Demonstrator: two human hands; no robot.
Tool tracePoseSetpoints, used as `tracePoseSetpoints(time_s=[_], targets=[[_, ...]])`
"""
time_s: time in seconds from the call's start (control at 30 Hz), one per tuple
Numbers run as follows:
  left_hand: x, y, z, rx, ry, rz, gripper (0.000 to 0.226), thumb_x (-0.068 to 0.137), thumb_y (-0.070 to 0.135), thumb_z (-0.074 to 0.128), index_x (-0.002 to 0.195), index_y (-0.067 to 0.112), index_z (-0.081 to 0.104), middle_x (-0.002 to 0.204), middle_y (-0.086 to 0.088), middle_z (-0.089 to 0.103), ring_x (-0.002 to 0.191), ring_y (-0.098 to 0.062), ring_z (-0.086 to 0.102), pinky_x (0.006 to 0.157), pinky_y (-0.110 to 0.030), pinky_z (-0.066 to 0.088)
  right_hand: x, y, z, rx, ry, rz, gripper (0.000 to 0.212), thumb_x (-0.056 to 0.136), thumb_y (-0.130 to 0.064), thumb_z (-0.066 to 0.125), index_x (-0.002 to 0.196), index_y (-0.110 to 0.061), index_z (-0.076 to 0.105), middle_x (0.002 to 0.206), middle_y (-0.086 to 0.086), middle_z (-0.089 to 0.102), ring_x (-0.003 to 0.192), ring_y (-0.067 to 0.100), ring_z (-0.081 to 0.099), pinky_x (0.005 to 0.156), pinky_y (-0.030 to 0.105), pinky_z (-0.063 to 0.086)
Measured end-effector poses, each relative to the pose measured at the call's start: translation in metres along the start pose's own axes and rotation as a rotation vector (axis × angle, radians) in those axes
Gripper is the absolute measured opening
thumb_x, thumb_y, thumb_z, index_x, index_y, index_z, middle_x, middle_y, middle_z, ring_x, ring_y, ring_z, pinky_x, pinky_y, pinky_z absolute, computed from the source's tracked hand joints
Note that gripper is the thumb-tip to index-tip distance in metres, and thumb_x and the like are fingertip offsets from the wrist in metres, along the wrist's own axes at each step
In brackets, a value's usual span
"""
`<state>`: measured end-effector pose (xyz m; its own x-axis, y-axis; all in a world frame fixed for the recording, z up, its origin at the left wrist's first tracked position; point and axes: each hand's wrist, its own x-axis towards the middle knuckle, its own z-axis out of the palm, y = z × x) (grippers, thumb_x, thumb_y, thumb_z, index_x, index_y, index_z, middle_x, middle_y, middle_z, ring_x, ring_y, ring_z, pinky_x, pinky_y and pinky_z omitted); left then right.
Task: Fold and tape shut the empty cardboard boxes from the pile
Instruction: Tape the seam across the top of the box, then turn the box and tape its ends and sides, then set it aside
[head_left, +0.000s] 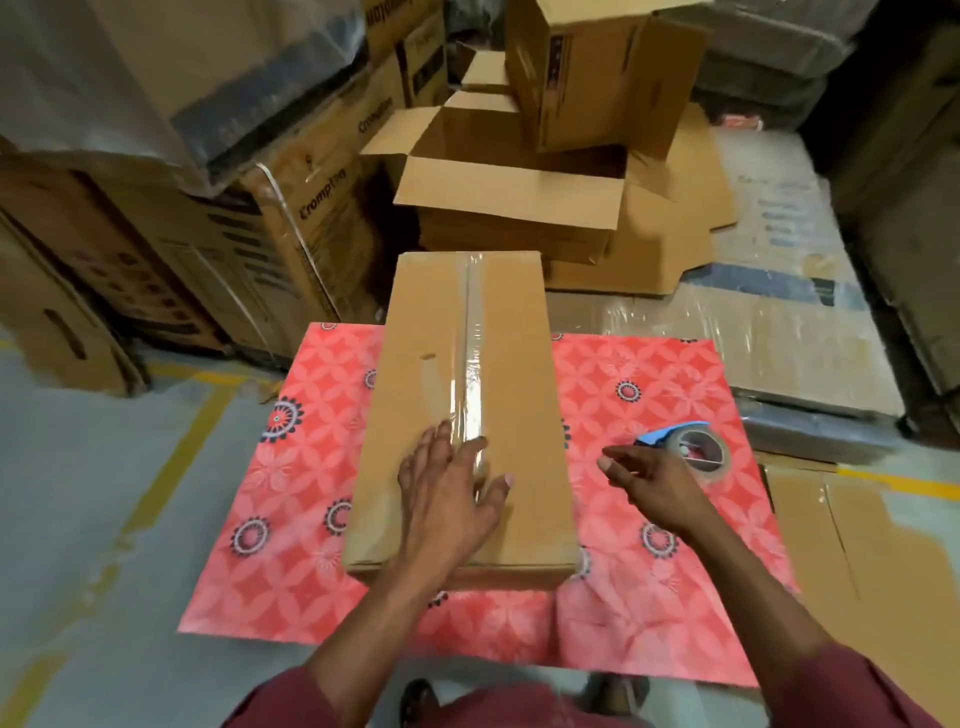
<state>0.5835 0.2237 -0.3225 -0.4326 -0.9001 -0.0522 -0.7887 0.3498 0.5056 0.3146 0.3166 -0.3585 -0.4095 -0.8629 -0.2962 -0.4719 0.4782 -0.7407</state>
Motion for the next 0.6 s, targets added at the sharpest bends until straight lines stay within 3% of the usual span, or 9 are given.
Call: tracePoseSetpoints(time_s=[0.07, 0.1, 0.2, 0.33, 0.43, 0.6], targets=[[0.021, 0.032, 0.021, -0.015, -0.008, 0.057, 0.066, 0.087, 0.064, 0.048, 0.144, 0.033, 0.058, 0.167, -0.007, 0.032, 0.155, -0.027, 0.024, 0.123, -0.046, 0.022, 0.025, 0.030, -0.036, -0.105, 0.030, 0.017, 0.033, 0.092, -0.032, 0.077, 0.120, -0.016, 0.075, 0.103, 0.000, 0.078, 0.093, 0.009, 0.072, 0.077, 0.014, 0.050], [0.033, 0.048, 0.034, 0.001, -0.006, 0.072, 0.064, 0.088, 0.063, 0.050, 0.143, 0.032, 0.059, 0.166, -0.008, 0.035, 0.155, -0.028, 0.026, 0.123, -0.047, 0.024, 0.041, 0.044, -0.055, -0.168, 0.044, 0.028, 0.033, 0.091, -0.027, 0.079, 0.121, -0.015, 0.075, 0.107, 0.001, 0.078, 0.096, 0.012, 0.072, 0.078, 0.014, 0.050], [0.061, 0.091, 0.075, 0.106, -0.015, 0.059, 0.062, 0.093, 0.060, 0.056, 0.147, 0.029, 0.054, 0.169, -0.015, 0.028, 0.158, -0.032, 0.019, 0.125, -0.049, 0.020, 0.089, 0.080, -0.106, -0.404, -0.002, 0.017, 0.048, 0.083, -0.016, 0.074, 0.131, -0.019, 0.070, 0.129, 0.004, 0.072, 0.115, 0.024, 0.069, 0.093, 0.030, 0.052], [0.077, 0.120, 0.112, 0.308, -0.004, -0.035, 0.064, 0.094, 0.057, 0.057, 0.151, 0.029, 0.049, 0.172, -0.020, 0.014, 0.160, -0.035, 0.011, 0.125, -0.059, 0.010, 0.148, 0.107, -0.137, -0.719, -0.271, -0.060, 0.070, 0.081, -0.013, 0.070, 0.149, -0.025, 0.055, 0.143, 0.005, 0.063, 0.121, 0.030, 0.064, 0.093, 0.032, 0.051], [0.074, 0.118, 0.113, 0.360, 0.049, -0.034, 0.060, 0.092, 0.054, 0.057, 0.144, 0.026, 0.056, 0.170, -0.021, 0.019, 0.158, -0.037, 0.018, 0.124, -0.062, 0.015, 0.176, 0.122, -0.128, -0.820, -0.413, -0.123, 0.062, 0.088, -0.015, 0.066, 0.148, -0.025, 0.054, 0.141, 0.002, 0.064, 0.123, 0.027, 0.063, 0.094, 0.033, 0.052], [0.074, 0.124, 0.115, 0.268, 0.184, 0.000, 0.058, 0.086, 0.046, 0.053, 0.133, 0.016, 0.067, 0.158, -0.027, 0.042, 0.147, -0.045, 0.040, 0.115, -0.065, 0.035, 0.181, 0.140, -0.120, -0.870, -0.420, -0.181, 0.041, 0.086, -0.023, 0.066, 0.127, -0.029, 0.070, 0.120, 0.004, 0.072, 0.107, 0.029, 0.067, 0.083, 0.034, 0.056]])
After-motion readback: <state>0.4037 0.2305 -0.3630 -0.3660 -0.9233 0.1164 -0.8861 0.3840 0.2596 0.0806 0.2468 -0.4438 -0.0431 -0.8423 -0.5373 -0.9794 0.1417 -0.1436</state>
